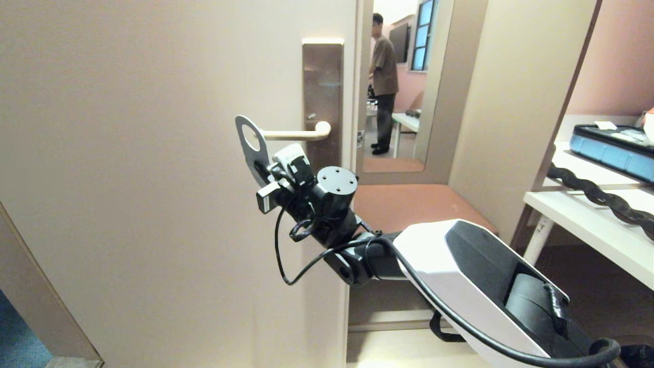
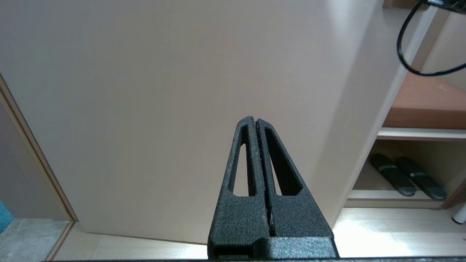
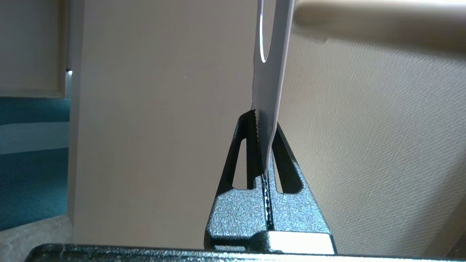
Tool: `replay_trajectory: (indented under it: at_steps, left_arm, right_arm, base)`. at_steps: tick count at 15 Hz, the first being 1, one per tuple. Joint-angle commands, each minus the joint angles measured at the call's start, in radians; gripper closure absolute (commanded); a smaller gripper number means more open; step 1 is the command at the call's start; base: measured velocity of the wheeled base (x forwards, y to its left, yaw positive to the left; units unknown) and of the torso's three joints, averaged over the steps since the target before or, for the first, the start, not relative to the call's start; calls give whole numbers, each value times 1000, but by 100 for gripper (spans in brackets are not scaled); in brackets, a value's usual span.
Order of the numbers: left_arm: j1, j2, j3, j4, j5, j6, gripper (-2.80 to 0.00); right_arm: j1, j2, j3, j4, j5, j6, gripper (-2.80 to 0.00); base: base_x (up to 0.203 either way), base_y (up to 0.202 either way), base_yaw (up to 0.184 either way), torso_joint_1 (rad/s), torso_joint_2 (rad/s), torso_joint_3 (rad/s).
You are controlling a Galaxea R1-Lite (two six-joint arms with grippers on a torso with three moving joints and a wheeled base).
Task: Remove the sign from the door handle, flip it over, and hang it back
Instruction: Hand it to the other hand
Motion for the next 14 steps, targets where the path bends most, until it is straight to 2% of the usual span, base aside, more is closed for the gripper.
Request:
replay_trajectory:
  at_steps: [1, 7, 14]
  left_arm:
    - [0, 1, 0, 0, 0, -1, 0]
    - [0, 1, 0, 0, 0, -1, 0]
    - [0, 1, 0, 0, 0, -1, 0]
  right_arm:
    - [2, -32, 21, -6, 3, -2, 0]
    - [20, -146, 206, -54, 3, -13, 0]
    - [43, -360, 608, -172, 21, -36, 0]
  base:
    - [0, 0, 0, 0, 0, 0]
    - [0, 0, 0, 0, 0, 0]
    - [0, 0, 0, 0, 0, 0]
